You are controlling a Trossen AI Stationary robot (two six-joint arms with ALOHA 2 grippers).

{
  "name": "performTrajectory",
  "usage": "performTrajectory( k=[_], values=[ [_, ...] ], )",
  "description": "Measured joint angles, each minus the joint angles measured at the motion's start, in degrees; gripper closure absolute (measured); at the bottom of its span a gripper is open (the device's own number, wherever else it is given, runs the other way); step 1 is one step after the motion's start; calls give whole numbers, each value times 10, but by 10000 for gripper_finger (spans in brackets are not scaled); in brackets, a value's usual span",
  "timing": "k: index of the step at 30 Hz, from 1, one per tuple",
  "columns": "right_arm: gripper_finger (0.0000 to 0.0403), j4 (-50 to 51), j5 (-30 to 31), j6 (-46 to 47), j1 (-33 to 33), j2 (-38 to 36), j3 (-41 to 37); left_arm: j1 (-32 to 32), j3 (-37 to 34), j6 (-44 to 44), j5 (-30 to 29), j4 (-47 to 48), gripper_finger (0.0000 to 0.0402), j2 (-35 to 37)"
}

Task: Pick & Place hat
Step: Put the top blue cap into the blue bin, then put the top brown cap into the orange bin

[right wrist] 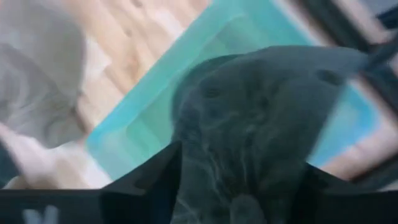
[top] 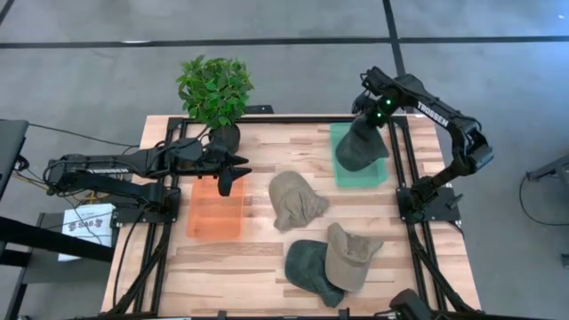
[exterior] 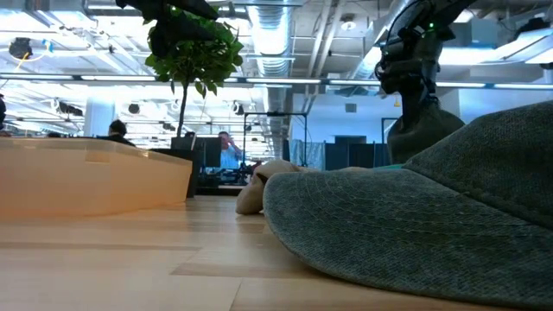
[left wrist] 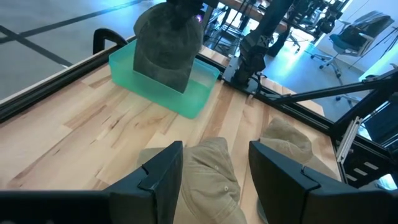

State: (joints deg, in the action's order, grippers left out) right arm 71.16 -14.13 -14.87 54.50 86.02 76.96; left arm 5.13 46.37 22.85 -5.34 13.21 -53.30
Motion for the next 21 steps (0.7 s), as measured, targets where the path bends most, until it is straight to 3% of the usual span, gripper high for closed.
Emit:
performTrajectory(
  k=[5, 12, 21],
  values=[
    [163, 21, 73, 26, 0, 0, 35, 0, 0, 0, 0, 0, 222, 0],
    [162, 42, 186, 91, -7, 0, 63, 0, 0, 0, -1, 0, 222, 0],
    [197, 38, 186, 150, -64, -18, 73, 1, 0, -53, -31, 5, 222, 0]
  ],
)
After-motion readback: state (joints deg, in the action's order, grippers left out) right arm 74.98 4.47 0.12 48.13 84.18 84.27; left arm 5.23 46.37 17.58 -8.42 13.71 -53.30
